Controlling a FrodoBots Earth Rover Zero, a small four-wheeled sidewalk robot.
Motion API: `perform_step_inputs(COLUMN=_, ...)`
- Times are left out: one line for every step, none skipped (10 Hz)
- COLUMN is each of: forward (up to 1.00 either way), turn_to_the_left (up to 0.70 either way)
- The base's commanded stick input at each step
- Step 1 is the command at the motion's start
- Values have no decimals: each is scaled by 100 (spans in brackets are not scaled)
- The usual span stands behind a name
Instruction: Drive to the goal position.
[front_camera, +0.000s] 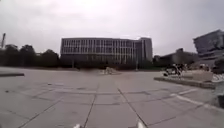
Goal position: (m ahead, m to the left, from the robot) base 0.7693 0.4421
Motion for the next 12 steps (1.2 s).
perform_step_inputs(forward=45, turn_to_the_left=0)
perform_step_inputs(forward=45, turn_to_the_left=0)
perform_step_inputs(forward=45, turn_to_the_left=0)
perform_step_inputs(forward=45, turn_to_the_left=0)
perform_step_inputs(forward=45, turn_to_the_left=0)
perform_step_inputs(forward=45, turn_to_the_left=0)
perform_step_inputs(forward=45, turn_to_the_left=0)
perform_step_inputs(forward=45, turn_to_the_left=0)
perform_step_inputs(forward=45, turn_to_the_left=0)
perform_step_inputs(forward=45, turn_to_the_left=0)
perform_step_inputs(forward=45, turn_to_the_left=0)
perform_step_inputs(forward=45, turn_to_the_left=0)
